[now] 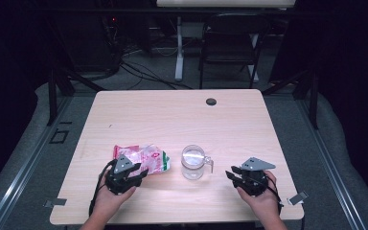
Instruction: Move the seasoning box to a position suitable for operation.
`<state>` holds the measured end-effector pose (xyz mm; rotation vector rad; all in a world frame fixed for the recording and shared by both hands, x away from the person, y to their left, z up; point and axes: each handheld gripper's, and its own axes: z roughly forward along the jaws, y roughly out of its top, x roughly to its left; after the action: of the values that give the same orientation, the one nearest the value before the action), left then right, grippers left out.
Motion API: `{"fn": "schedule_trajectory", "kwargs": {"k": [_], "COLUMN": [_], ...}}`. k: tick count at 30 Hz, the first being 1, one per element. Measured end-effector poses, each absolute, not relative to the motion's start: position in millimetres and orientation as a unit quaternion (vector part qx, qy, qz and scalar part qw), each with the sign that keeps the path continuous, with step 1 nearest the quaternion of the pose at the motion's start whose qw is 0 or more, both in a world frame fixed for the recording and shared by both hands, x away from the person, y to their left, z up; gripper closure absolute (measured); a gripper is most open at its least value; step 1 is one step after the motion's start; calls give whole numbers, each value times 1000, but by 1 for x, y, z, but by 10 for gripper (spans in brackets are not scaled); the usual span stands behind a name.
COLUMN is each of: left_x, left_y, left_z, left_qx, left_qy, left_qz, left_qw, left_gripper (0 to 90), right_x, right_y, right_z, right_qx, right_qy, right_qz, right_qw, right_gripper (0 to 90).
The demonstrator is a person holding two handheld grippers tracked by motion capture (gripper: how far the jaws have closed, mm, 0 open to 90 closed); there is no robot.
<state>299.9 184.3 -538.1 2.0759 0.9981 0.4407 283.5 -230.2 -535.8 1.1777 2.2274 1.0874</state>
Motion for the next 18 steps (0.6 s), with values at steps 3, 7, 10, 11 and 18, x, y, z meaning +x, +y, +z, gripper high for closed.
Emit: {"fn": "schedule_trajectory", "kwargs": {"k": [3, 7, 10, 11, 18], "left_x": [300, 298, 297, 296, 290], "left_y": [188, 191, 193, 193, 202], "left_z": [-537, -536, -536, -536, -535], "left_qx": [808, 803, 800, 798, 791], "left_qy": [400, 403, 406, 408, 418], "left_qz": [164, 161, 159, 160, 156], "left_qw": [399, 407, 411, 413, 418], "left_gripper": [598, 599, 602, 602, 603], "right_x": [284, 285, 287, 288, 295], "right_y": [-226, -221, -216, -215, -202], "right_z": [-537, -537, -537, -538, -541], "right_qx": [420, 414, 411, 411, 403], "right_qy": [796, 798, 800, 800, 807], "right_qz": [389, 392, 396, 397, 397], "right_qw": [196, 198, 187, 184, 169], "right_gripper": [683, 674, 661, 660, 627]}}
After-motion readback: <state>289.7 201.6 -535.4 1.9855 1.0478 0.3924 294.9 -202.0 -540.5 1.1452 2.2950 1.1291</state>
